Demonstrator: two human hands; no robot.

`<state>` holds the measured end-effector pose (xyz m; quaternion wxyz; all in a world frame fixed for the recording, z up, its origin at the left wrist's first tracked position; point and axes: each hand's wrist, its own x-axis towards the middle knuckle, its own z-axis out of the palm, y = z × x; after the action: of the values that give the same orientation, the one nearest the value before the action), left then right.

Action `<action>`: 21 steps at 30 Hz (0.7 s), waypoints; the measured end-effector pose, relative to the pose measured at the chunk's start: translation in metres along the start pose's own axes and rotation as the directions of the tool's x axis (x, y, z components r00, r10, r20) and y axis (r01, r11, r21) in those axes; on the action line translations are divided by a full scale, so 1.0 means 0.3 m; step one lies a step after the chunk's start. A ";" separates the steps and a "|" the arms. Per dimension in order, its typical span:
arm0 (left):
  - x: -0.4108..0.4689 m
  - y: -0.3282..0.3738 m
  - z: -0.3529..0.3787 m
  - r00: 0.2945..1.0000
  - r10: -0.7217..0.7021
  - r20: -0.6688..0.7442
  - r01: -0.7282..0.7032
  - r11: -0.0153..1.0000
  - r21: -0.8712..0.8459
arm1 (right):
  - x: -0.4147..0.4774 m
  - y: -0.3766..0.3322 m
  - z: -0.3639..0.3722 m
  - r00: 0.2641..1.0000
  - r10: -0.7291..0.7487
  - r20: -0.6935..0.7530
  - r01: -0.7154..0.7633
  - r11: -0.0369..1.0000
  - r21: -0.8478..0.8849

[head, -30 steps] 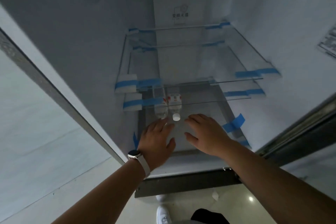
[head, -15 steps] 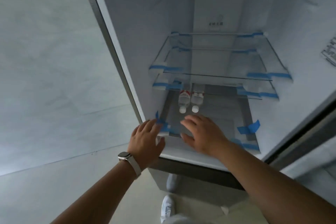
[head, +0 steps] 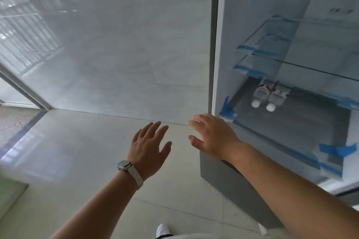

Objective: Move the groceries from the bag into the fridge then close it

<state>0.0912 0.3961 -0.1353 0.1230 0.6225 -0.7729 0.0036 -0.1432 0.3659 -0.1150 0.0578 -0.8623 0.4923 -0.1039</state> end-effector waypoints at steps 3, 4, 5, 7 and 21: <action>-0.083 -0.081 -0.028 0.997 -0.082 -0.015 0.082 0.996 0.020 | 0.045 -0.104 0.026 0.995 -0.093 0.026 0.093 0.996 0.009; -0.113 -0.109 -0.039 0.994 -0.108 -0.022 0.109 0.994 0.023 | 0.060 -0.142 0.040 0.992 -0.121 0.038 0.120 0.993 0.015; -0.145 -0.139 -0.050 0.991 -0.133 -0.028 0.134 0.991 0.025 | 0.077 -0.183 0.053 0.988 -0.148 0.052 0.147 0.989 0.021; -0.215 -0.209 -0.076 0.982 -0.185 -0.040 0.186 0.982 0.018 | 0.118 -0.276 0.079 0.976 -0.202 0.078 0.200 0.979 0.031; -0.929 -0.848 -0.266 0.867 -0.485 -0.117 0.494 0.866 0.073 | 0.343 -1.197 0.266 0.839 -0.520 0.162 0.518 0.853 0.061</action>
<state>0.4052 0.6194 -0.1498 0.1249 0.8026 -0.5819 0.0406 0.2269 0.4596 -0.1074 0.0760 -0.9685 0.2328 -0.0444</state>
